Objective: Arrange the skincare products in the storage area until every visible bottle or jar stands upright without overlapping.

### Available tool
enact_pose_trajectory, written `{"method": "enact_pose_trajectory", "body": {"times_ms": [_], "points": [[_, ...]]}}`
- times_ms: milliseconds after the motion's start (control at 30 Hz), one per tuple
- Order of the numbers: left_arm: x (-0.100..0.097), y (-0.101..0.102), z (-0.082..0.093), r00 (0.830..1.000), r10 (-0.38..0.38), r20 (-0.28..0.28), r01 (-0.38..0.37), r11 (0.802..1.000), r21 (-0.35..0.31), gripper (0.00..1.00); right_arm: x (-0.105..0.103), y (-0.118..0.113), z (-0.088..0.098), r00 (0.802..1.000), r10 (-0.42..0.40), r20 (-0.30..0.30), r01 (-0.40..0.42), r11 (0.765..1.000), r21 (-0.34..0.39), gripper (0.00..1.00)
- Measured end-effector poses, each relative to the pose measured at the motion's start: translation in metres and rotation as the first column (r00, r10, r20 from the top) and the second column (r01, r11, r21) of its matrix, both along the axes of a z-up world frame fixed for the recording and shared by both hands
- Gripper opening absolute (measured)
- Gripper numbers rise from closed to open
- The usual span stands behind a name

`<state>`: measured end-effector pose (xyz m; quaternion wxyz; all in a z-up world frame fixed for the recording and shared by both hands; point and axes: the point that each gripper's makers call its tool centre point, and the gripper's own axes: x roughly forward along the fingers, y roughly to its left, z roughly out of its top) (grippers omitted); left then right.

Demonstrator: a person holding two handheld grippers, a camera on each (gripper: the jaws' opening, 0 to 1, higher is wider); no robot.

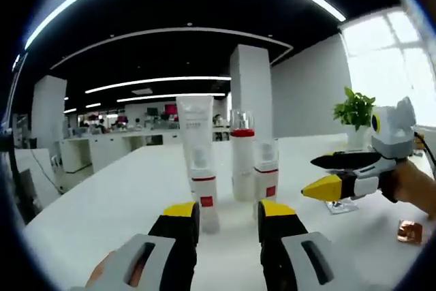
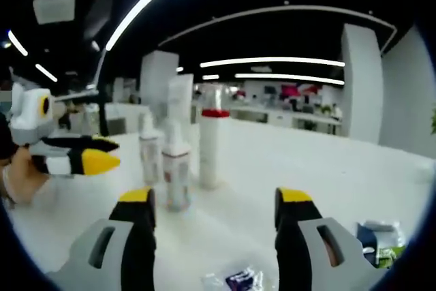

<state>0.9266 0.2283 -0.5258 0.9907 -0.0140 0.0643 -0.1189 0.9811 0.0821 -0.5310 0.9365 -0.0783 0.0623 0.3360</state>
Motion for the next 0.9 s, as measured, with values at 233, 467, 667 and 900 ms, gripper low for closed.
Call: {"method": "enact_pose_trajectory", "body": {"times_ms": [233, 467, 667, 900], "points": [[-0.014, 0.015, 0.0, 0.996, -0.074, -0.047, 0.073, 0.997, -0.027, 0.39, -0.006, 0.004, 0.006, 1.0, 0.019, 0.002, -0.019, 0.999, 0.027, 0.7], [-0.018, 0.03, 0.01, 0.997, -0.075, -0.03, 0.07, 0.986, -0.148, 0.76, -0.01, 0.001, 0.003, 0.997, 0.005, 0.074, 0.001, 0.997, -0.078, 0.51], [-0.03, 0.047, 0.02, 0.999, -0.051, 0.011, 0.053, 0.981, -0.184, 0.84, -0.011, -0.011, 0.031, 0.986, -0.057, 0.155, 0.053, 0.998, 0.034, 0.12], [-0.05, 0.052, 0.021, 0.992, -0.126, 0.006, 0.124, 0.959, -0.257, 1.0, -0.027, -0.023, 0.063, 0.99, -0.029, 0.135, -0.007, 0.965, 0.263, 0.0]]}}
